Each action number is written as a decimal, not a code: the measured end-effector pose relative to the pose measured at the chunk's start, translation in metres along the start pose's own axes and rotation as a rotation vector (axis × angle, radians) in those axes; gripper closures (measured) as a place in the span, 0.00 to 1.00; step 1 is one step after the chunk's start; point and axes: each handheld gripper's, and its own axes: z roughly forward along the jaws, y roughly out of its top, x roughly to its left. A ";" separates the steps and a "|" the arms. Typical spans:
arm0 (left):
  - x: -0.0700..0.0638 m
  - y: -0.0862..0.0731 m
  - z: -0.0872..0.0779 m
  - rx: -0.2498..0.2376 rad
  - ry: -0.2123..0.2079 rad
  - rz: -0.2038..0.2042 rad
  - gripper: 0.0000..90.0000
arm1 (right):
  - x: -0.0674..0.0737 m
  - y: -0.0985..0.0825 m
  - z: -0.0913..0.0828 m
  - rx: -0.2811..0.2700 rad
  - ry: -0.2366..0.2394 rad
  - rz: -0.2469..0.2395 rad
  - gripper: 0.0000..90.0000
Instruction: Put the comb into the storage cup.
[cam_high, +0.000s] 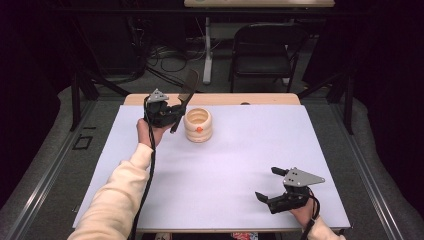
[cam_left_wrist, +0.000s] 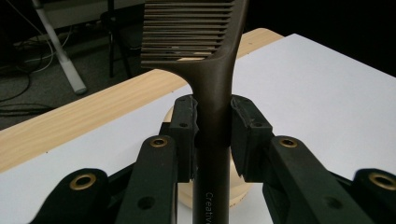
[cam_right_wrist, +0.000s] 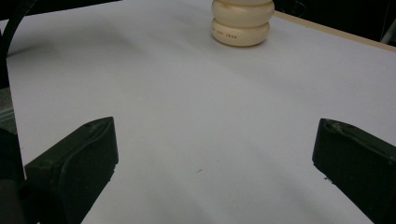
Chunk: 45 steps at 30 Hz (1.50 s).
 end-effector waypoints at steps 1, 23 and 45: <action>0.000 0.001 0.000 0.001 0.000 0.002 0.80 | 0.000 0.000 0.000 -0.001 0.000 0.002 0.00; -0.002 0.010 0.006 -0.054 0.002 -0.011 0.80 | 0.000 0.000 0.000 0.000 0.002 0.006 0.00; -0.003 0.016 0.013 -0.088 0.012 -0.011 0.80 | -0.001 0.000 0.000 -0.002 0.004 0.011 0.00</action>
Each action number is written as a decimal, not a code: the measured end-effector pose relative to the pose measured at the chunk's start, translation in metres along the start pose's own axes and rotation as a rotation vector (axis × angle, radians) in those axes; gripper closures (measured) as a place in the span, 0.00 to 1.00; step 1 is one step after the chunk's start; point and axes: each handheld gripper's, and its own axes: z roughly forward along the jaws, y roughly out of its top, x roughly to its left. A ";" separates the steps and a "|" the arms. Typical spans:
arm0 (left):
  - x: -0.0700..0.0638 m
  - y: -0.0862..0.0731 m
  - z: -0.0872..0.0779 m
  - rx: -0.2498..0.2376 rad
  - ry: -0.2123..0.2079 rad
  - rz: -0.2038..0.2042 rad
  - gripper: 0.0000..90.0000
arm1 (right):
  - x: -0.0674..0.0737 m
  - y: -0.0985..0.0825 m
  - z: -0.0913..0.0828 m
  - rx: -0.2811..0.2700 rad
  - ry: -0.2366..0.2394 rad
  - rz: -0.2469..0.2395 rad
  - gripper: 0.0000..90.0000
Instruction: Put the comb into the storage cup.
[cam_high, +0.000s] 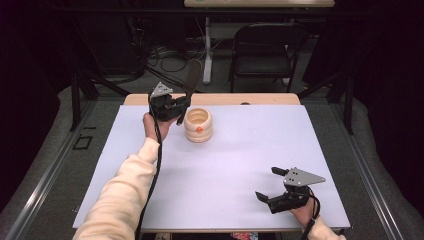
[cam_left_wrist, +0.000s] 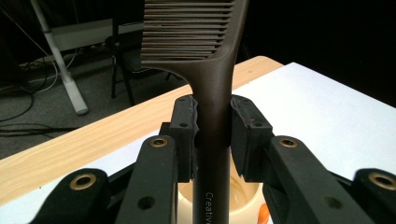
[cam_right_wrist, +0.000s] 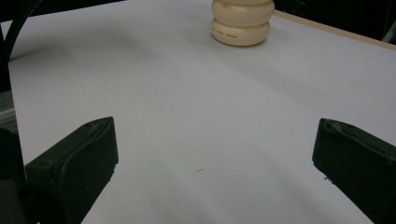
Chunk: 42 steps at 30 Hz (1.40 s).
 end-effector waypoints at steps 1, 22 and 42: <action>0.000 0.000 0.000 -0.001 -0.001 0.000 0.80 | 0.000 0.000 0.000 -0.001 0.000 -0.004 0.00; -0.007 0.008 0.008 -0.052 -0.002 0.018 0.80 | -0.001 0.000 0.001 0.004 -0.001 -0.003 0.00; -0.008 0.011 0.016 -0.075 0.013 0.025 0.80 | -0.001 0.000 0.001 0.003 0.003 0.002 0.00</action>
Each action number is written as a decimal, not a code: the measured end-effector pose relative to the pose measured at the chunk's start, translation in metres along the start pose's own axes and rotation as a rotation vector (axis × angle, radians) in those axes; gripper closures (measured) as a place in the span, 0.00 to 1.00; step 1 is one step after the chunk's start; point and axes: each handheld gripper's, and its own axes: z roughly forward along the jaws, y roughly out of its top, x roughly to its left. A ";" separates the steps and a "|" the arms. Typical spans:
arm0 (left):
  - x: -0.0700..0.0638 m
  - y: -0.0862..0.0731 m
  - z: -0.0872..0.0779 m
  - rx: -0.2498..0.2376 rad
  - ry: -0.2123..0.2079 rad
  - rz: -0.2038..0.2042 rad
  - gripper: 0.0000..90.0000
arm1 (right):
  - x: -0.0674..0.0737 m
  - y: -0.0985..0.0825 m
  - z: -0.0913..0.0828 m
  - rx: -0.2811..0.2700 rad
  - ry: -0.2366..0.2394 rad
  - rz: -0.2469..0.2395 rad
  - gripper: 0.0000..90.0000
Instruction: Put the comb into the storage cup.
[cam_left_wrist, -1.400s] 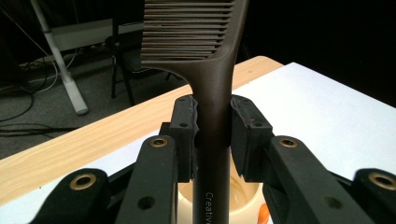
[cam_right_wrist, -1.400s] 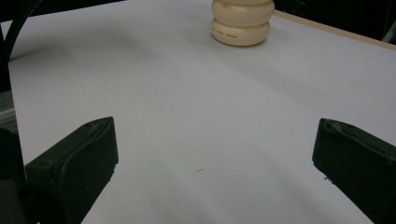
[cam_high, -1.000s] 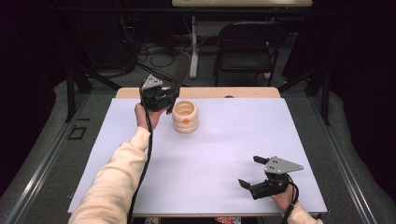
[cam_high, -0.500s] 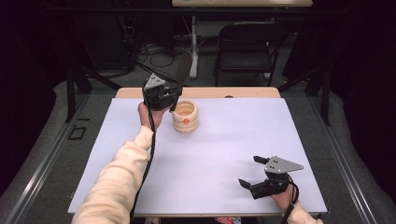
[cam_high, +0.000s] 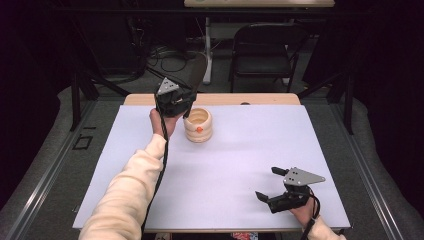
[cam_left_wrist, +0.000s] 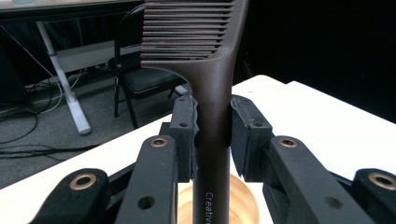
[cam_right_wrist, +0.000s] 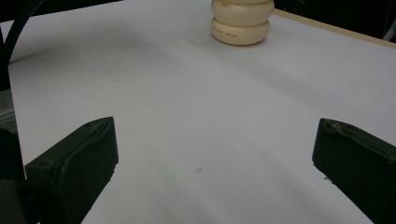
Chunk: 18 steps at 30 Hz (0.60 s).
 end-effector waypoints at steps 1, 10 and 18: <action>0.000 0.000 0.000 0.000 0.000 0.000 0.81 | 0.000 0.000 0.000 0.000 0.000 0.000 0.00; 0.000 -0.004 0.007 -0.018 0.003 -0.011 0.80 | 0.000 0.000 0.001 0.003 0.000 0.000 0.00; -0.001 -0.006 0.010 -0.035 0.001 -0.017 0.80 | 0.000 0.000 0.000 0.000 0.001 -0.003 0.00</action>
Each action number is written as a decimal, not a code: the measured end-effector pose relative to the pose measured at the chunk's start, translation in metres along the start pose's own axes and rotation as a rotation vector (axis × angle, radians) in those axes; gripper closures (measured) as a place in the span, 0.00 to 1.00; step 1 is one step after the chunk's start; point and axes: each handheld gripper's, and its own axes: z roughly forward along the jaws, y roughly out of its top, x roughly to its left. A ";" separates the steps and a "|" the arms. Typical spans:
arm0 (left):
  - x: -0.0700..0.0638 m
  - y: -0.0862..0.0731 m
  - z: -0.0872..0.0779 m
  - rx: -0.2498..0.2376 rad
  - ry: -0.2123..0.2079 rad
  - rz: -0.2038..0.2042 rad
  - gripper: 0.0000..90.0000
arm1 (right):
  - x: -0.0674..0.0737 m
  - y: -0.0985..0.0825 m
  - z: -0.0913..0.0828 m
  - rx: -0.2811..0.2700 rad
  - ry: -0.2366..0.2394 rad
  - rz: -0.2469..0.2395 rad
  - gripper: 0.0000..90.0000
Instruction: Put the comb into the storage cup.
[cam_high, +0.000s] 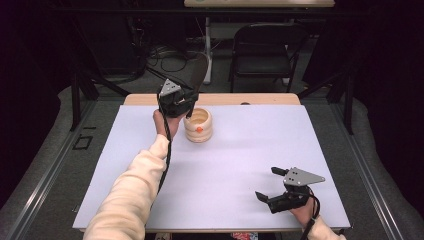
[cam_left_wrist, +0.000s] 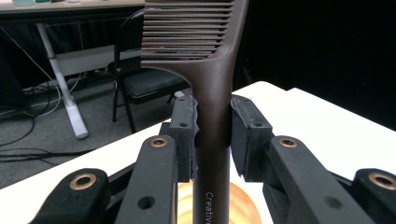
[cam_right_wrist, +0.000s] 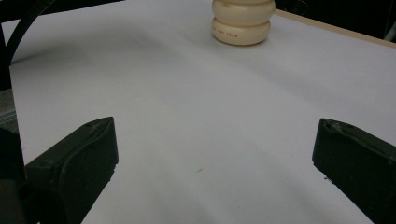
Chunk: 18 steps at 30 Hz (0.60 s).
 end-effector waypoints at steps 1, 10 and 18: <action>0.000 -0.001 0.001 -0.003 0.001 -0.004 0.80 | 0.000 0.000 0.000 0.001 0.000 0.001 0.00; 0.000 -0.003 0.003 -0.020 0.000 -0.005 0.80 | 0.000 0.000 0.001 0.006 0.002 0.005 0.00; 0.000 -0.004 0.006 -0.043 0.000 -0.012 0.80 | 0.000 0.000 0.000 0.003 0.000 0.001 0.00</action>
